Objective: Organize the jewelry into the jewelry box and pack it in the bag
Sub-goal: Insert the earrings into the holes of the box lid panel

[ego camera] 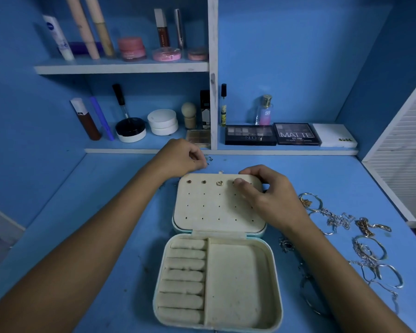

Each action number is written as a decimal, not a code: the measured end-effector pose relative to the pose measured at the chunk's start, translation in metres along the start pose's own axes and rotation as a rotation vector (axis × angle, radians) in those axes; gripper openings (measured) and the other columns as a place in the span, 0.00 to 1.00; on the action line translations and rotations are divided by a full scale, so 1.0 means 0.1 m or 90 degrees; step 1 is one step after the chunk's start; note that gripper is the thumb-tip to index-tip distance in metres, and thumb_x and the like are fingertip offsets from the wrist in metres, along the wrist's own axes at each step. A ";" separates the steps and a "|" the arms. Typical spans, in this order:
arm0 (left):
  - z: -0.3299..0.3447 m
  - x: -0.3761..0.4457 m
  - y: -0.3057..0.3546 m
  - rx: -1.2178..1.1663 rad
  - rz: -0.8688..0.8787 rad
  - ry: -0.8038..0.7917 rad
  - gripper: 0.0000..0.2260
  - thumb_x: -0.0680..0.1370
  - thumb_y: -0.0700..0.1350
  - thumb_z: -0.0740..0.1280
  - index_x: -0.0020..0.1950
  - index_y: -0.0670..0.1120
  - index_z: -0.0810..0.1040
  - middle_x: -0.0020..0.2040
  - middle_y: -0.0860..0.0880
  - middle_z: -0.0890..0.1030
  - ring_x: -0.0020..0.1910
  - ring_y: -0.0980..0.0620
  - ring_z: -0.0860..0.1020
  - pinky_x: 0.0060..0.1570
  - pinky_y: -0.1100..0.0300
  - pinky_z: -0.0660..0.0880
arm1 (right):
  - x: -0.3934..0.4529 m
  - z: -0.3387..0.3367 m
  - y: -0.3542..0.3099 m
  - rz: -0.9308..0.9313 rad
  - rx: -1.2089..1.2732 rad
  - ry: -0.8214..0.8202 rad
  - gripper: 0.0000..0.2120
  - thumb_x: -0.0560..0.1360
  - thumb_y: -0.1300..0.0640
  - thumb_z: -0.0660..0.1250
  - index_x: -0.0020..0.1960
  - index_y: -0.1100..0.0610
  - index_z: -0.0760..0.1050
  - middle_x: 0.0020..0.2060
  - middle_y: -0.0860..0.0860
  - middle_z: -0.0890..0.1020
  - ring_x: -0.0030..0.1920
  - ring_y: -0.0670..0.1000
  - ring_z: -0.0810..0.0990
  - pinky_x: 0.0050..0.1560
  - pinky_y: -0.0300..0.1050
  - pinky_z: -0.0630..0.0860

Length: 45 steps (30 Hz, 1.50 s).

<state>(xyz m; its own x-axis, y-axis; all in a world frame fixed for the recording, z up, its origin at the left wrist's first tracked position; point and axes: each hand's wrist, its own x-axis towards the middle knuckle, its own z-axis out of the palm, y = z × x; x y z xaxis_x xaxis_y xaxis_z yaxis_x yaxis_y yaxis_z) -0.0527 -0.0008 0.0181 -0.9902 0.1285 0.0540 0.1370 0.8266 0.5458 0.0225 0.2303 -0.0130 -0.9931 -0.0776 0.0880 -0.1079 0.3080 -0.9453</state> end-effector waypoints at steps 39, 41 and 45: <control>-0.29 -0.30 0.17 -0.169 0.005 0.125 0.04 0.74 0.42 0.73 0.43 0.52 0.84 0.41 0.55 0.84 0.41 0.60 0.80 0.48 0.62 0.78 | -0.24 -0.13 -0.31 -0.103 0.061 -0.027 0.09 0.73 0.52 0.76 0.50 0.46 0.78 0.45 0.45 0.83 0.45 0.51 0.81 0.41 0.41 0.79; -0.32 -0.36 0.20 -0.181 0.025 0.127 0.05 0.74 0.41 0.73 0.42 0.51 0.84 0.40 0.56 0.84 0.39 0.62 0.79 0.46 0.64 0.77 | -0.30 -0.14 -0.35 -0.115 0.081 -0.034 0.09 0.73 0.54 0.76 0.49 0.45 0.78 0.43 0.49 0.83 0.41 0.53 0.80 0.39 0.42 0.78; -0.39 -0.49 0.29 -0.197 0.058 0.116 0.04 0.74 0.41 0.73 0.43 0.51 0.84 0.39 0.55 0.84 0.39 0.61 0.79 0.45 0.65 0.76 | -0.49 -0.18 -0.41 -0.143 0.106 -0.038 0.09 0.72 0.56 0.76 0.48 0.48 0.79 0.43 0.47 0.83 0.40 0.50 0.81 0.38 0.41 0.78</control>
<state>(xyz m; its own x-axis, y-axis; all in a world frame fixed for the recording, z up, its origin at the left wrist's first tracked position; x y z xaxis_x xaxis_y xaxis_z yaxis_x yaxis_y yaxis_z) -0.0012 -0.0047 0.0637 -0.9666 0.0711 0.2463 0.2378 0.6075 0.7579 0.0745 0.2383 0.0267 -0.9402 -0.1839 0.2867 -0.3105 0.1169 -0.9434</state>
